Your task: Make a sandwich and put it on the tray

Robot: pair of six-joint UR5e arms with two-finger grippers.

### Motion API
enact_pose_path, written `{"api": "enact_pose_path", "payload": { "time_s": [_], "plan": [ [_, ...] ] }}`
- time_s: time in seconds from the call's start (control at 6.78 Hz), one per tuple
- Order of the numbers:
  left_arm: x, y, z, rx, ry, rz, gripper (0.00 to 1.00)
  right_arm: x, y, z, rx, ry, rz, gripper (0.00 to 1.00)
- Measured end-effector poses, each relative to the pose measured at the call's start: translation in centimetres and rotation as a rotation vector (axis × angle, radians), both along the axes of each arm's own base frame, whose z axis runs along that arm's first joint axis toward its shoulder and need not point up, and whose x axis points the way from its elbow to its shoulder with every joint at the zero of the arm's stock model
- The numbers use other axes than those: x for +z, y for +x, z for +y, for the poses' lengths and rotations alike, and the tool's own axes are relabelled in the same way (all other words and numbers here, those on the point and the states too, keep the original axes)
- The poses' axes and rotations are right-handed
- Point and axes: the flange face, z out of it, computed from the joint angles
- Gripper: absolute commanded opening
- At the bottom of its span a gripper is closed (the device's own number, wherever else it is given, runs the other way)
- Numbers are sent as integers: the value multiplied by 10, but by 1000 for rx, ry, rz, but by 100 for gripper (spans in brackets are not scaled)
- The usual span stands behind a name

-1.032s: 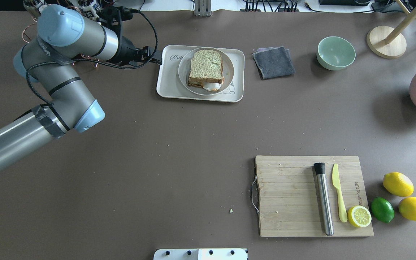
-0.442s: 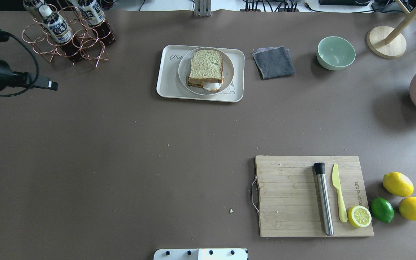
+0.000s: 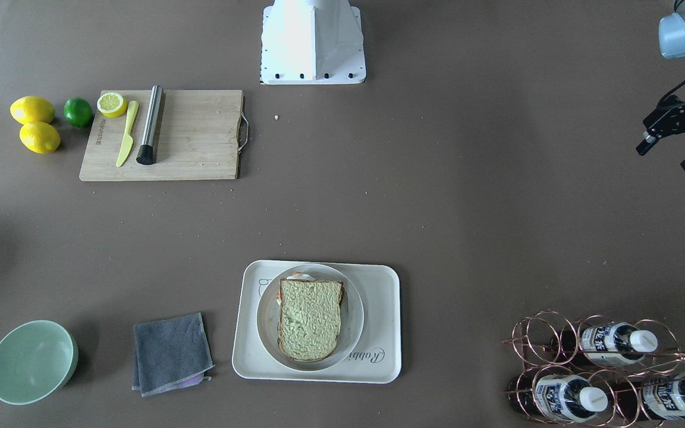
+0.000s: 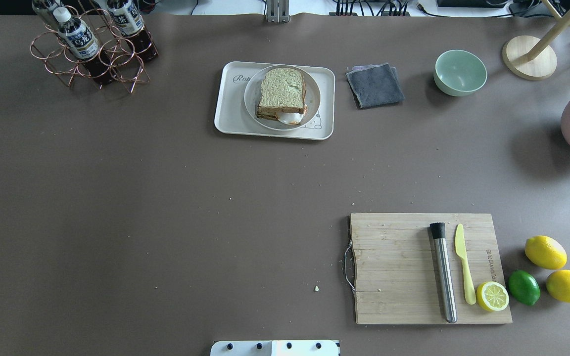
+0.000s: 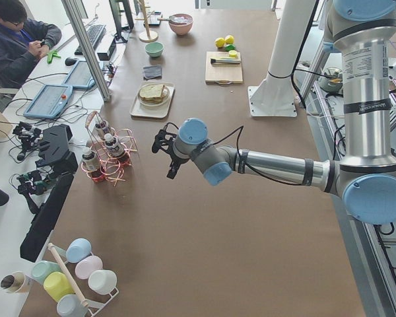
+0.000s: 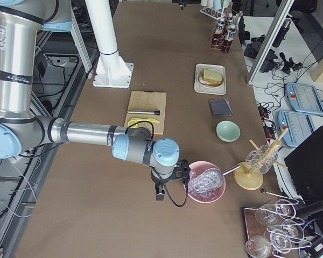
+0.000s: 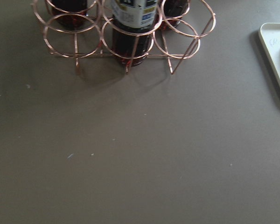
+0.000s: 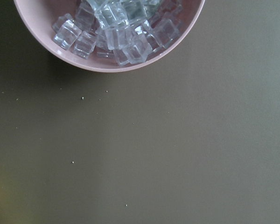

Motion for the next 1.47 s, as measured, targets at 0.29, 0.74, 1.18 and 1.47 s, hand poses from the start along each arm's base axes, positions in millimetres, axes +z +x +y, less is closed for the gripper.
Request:
{"api": "enact_pose_path", "payload": {
  "time_s": [0.29,0.74,1.18,1.47],
  "plan": [
    [41,-41,10,51,18,-89,98,1,0,0,0,-3,-1,100],
    [71,-95,17,114,-64,-180,98,1,0,0,0,-2,-1,100],
    [106,-111,32,125,-273,-183,98,3,0,-1,-1,1,-4,100],
    [107,-112,36,127,-280,-183,98,1,-1,-3,0,18,-5,100]
  ]
}}
